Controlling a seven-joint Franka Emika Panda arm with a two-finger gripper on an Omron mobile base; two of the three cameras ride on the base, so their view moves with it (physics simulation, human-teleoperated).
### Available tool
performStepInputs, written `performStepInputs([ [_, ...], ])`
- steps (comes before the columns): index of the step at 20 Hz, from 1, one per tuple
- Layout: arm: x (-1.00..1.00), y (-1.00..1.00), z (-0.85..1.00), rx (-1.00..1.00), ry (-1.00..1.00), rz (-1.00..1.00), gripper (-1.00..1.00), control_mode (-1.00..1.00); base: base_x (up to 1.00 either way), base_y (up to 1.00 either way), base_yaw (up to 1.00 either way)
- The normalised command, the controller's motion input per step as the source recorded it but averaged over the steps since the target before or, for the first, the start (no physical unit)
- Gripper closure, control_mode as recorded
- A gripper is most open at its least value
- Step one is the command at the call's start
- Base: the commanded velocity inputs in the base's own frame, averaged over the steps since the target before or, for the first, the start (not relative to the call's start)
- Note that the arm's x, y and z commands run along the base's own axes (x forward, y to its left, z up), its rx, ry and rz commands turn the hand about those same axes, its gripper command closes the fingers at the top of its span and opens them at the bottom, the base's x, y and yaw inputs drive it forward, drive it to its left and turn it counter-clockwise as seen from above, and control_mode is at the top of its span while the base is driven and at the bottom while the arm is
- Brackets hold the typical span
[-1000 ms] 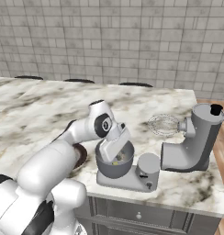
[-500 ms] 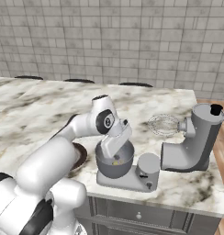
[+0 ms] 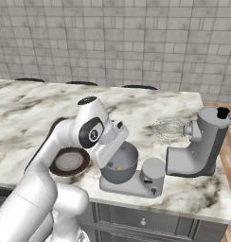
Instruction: Add butter and sugar cubes to the stand mixer bowl and then turn on the stand mixer to begin making frosting.
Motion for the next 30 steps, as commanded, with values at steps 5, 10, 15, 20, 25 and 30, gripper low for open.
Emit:
performStepInputs([
  [5, -0.9, 0.07, 0.0, 0.01, -0.18, -0.02, -1.0, -1.0, 0.0, 0.0, 0.0],
  [10, -0.96, -0.16, 0.03, 0.02, -0.32, -0.06, -1.0, -1.0, 0.0, 0.0, 0.0],
  [15, -0.86, -0.26, 0.01, 0.0, -0.32, -0.06, -1.0, -1.0, 0.0, 0.0, 0.0],
  [20, -0.79, -0.34, 0.0, 0.0, -0.31, -0.05, -1.0, -1.0, 0.0, 0.0, 0.0],
  [25, -0.46, -0.49, 0.0, 0.0, -0.27, -0.03, -1.0, -1.0, 0.0, 0.0, 0.0],
  [30, -0.01, -0.73, 0.0, 0.05, -0.19, -0.01, -1.0, -1.0, 0.0, 0.0, 0.0],
])
